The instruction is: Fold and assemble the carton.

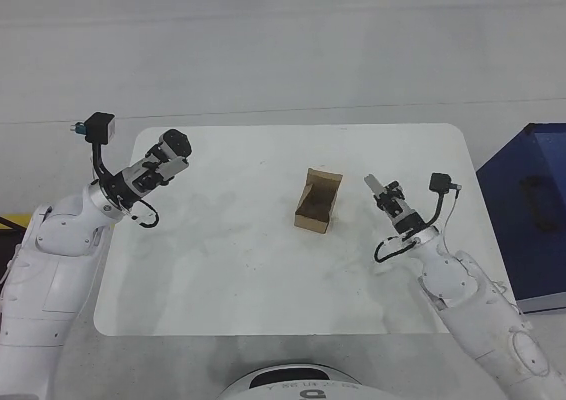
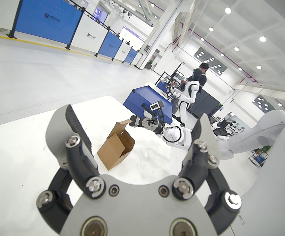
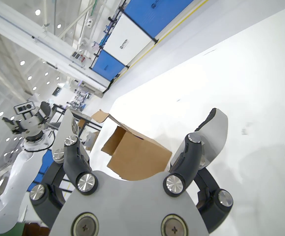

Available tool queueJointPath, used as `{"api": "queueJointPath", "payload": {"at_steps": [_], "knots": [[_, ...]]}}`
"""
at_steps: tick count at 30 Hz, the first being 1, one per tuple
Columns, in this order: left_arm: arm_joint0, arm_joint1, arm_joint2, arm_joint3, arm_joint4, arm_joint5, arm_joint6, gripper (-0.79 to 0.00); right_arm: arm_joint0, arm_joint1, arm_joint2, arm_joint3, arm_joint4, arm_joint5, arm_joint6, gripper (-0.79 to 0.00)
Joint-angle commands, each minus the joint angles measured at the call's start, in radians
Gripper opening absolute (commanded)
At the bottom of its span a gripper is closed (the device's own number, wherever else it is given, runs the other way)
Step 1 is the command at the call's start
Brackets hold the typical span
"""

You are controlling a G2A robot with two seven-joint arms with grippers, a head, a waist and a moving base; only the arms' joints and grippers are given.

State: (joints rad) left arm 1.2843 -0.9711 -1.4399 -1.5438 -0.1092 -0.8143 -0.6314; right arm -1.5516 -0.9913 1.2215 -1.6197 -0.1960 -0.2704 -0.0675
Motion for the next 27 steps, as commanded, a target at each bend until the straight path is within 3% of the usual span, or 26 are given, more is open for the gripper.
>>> {"api": "queueJointPath", "payload": {"at_steps": [1,3,5,17,27], "knots": [[0.0,0.0,0.0,0.0,0.0,0.0,0.0,0.0,-0.02,-0.001,0.004,-0.02,-0.006,0.073,0.01,-0.271],[0.0,0.0,0.0,0.0,0.0,0.0,0.0,0.0,-0.025,-0.007,-0.008,-0.039,-0.026,0.164,-0.002,-0.394],[0.0,0.0,0.0,0.0,0.0,0.0,0.0,0.0,-0.016,-0.014,-0.025,-0.046,-0.031,0.233,-0.015,-0.4],[0.0,0.0,0.0,0.0,0.0,0.0,0.0,0.0,0.017,-0.059,-0.17,-0.072,-0.166,0.399,-0.068,-0.299],[0.0,0.0,0.0,0.0,0.0,0.0,0.0,0.0,0.018,-0.094,-0.254,-0.105,-0.257,0.555,-0.117,-0.345]]}}
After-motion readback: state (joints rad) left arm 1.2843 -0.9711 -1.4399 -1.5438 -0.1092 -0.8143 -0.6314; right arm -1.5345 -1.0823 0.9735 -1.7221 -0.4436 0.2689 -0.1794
